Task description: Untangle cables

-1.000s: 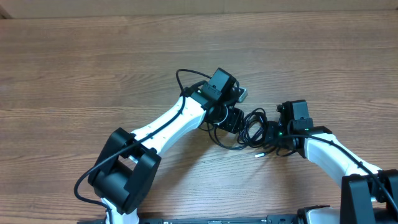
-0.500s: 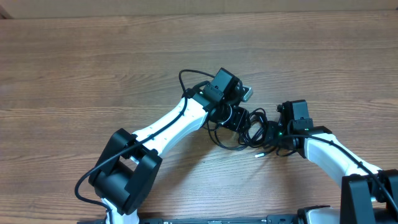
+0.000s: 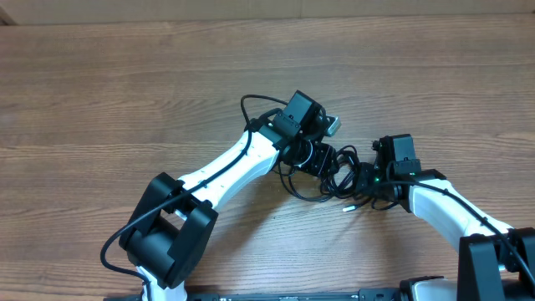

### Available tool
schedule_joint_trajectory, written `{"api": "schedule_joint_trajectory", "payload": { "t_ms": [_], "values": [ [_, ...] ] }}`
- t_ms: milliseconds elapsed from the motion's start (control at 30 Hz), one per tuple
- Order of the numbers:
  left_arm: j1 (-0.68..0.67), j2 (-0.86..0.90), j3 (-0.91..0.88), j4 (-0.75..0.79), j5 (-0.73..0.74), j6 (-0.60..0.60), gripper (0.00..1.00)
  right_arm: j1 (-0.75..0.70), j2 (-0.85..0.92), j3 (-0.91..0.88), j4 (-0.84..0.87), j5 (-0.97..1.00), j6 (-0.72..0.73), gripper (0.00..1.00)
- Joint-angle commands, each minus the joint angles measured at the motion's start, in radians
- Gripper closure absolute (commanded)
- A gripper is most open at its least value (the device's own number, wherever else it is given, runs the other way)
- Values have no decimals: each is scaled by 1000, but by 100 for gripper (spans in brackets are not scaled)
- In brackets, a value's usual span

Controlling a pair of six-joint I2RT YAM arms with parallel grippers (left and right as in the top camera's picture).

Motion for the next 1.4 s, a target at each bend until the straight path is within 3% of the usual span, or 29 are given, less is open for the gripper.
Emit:
{"api": "schedule_joint_trajectory", "payload": {
  "t_ms": [0, 367, 467, 567, 900, 1167, 1367],
  "values": [
    [-19, -5, 12, -1, -18, -10, 63, -7, 13, -14, -19, 82, 8, 96],
    [-50, -5, 12, -30, -132, -9, 70, -7, 14, -14, -23, 82, 8, 96],
    [-50, -5, 12, -37, -159, -10, 78, -7, 13, -14, -23, 82, 8, 96],
    [-50, -5, 12, -40, -171, -10, 96, -7, 13, -14, -23, 82, 8, 96],
    [-15, -16, 23, -135, -180, -13, 96, -7, 13, -14, -27, 82, 8, 96],
    [202, -88, 69, -301, -163, -10, 96, -7, 13, -14, -31, 82, 8, 96],
    [362, -106, 69, -304, 2, -37, 96, -7, 13, -14, -31, 82, 8, 96]
  ]
}}
